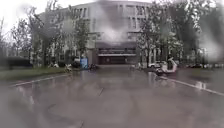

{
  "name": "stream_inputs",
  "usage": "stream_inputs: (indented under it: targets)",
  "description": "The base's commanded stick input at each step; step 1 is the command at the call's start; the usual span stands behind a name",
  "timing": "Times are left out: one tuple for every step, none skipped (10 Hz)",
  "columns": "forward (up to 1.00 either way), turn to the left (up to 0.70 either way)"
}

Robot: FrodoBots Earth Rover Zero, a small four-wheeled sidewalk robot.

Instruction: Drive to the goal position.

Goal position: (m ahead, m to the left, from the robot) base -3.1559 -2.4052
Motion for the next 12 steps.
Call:
stream_inputs:
  targets:
    - [0.70,0.00]
    - [0.70,0.00]
    - [0.70,0.00]
    - [0.70,0.00]
    - [0.70,0.00]
    - [0.70,0.00]
    - [0.70,0.00]
    - [0.70,0.00]
    - [0.70,0.00]
    - [0.70,0.00]
    - [0.70,0.00]
    - [0.70,0.00]
